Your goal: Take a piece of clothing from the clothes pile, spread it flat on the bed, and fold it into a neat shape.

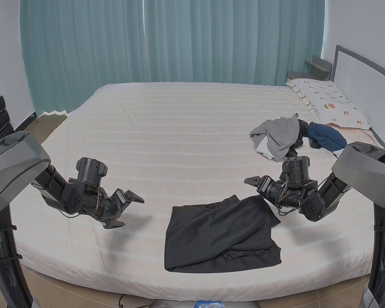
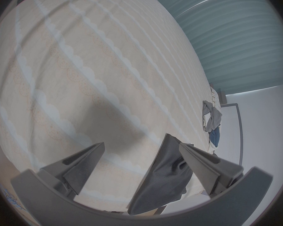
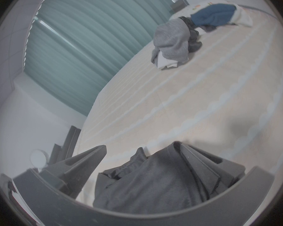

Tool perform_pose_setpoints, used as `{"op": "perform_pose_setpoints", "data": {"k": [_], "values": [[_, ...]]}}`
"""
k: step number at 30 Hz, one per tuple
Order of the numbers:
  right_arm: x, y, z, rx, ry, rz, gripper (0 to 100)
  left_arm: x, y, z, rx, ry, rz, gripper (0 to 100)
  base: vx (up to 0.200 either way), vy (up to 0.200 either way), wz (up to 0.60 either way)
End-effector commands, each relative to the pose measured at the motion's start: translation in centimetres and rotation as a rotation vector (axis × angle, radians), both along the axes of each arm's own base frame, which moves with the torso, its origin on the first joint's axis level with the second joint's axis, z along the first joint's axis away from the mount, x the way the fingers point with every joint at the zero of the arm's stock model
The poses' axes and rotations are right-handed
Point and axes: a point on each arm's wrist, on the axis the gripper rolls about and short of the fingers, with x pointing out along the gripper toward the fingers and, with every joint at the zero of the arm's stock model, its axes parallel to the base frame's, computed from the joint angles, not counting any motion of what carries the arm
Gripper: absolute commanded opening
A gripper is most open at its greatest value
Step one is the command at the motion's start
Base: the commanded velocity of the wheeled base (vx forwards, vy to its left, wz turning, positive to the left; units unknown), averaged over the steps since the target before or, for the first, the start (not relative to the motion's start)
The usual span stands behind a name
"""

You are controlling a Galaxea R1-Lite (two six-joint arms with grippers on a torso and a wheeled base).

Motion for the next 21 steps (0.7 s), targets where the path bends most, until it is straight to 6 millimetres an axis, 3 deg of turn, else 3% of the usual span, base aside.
{"op": "perform_pose_setpoints", "data": {"k": [1,12,13,21], "values": [[-0.1,-0.4,-0.1,-0.049,-0.013,0.025,100,0.0,0.0,-0.1,0.000,0.001,0.001,100,0.000,0.000,0.00],[0.0,-0.2,-2.7,-0.095,0.029,0.086,100,0.1,0.0,0.0,-0.002,0.001,0.001,100,0.000,0.000,0.00],[0.0,-0.3,-2.9,-0.107,0.029,0.088,0,0.1,0.0,0.0,-0.002,-0.001,0.001,100,0.000,0.000,0.00],[-0.3,-2.3,-1.6,-0.106,0.019,0.037,0,0.7,-0.8,0.3,-0.010,-0.022,-0.013,100,0.000,0.000,0.00]]}}
